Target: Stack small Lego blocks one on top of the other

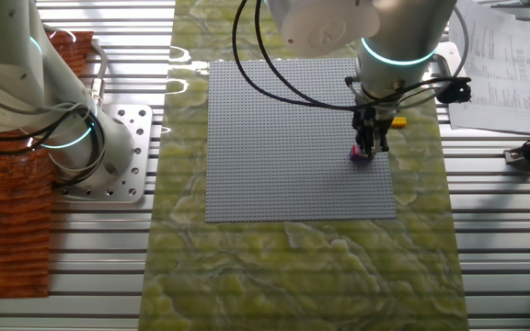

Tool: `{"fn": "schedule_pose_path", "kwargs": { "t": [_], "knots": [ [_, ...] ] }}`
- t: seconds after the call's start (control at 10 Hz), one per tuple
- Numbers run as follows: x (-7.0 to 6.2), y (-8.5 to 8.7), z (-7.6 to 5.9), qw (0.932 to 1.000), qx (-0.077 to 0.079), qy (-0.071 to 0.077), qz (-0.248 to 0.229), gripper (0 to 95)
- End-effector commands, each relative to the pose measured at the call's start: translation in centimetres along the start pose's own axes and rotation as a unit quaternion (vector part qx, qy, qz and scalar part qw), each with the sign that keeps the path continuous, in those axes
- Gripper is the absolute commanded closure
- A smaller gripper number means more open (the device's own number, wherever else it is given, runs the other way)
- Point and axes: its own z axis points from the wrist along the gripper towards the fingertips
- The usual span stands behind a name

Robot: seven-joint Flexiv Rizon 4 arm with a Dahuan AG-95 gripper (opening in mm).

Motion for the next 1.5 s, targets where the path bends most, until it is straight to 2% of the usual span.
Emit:
{"fn": "schedule_pose_path", "kwargs": {
  "t": [0.1, 0.8, 1.5],
  "knots": [
    [-0.04, 0.06, 0.1, 1.0, 0.002, -0.002, 0.0, 95.0],
    [-0.6, -0.16, 0.4, 0.9999, 0.002, -0.009, 0.005, 95.0],
    [-0.75, -0.19, 0.38, 0.9999, -0.003, 0.002, 0.015, 95.0]
  ]
}}
